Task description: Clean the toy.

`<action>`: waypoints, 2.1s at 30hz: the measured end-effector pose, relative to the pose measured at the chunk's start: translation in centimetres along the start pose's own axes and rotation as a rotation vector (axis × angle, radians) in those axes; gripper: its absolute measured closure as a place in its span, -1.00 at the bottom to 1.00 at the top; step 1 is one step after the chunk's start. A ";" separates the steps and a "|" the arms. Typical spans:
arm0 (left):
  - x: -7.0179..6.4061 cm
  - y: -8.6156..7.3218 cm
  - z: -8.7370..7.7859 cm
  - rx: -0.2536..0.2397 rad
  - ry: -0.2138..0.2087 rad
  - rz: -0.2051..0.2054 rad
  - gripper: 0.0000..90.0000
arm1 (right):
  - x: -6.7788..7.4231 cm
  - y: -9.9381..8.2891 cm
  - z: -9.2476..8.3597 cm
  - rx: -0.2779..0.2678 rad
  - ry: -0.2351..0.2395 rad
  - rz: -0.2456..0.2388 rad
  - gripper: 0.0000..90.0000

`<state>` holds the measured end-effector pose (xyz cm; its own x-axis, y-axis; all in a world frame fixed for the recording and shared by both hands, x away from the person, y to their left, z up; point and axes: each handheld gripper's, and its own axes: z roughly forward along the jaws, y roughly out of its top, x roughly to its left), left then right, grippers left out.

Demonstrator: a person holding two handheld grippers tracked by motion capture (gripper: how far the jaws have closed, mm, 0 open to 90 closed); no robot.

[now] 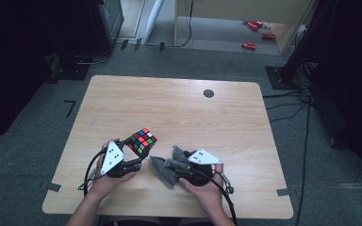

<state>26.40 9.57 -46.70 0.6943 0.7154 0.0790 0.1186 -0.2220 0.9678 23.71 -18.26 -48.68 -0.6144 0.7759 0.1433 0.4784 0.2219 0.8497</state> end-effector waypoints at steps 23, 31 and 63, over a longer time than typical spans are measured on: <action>-1.7 -0.6 1.9 0.161 -0.064 -0.006 -0.25 | -2.2 0.6 -2.1 -0.046 -0.025 0.006 0.77; -5.5 -0.6 3.1 0.189 -0.160 0.069 -0.25 | 3.0 3.2 -4.6 -0.241 0.103 -0.184 0.76; -6.0 0.0 2.0 0.090 -0.207 0.123 -0.25 | 1.1 2.6 -3.9 -0.228 0.048 -0.132 0.71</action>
<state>23.64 3.94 -47.67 0.8369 0.5304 0.1352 0.0807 -0.3639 0.9279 21.81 -19.12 -44.39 -0.6936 0.7191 0.0430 0.2420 0.1765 0.9541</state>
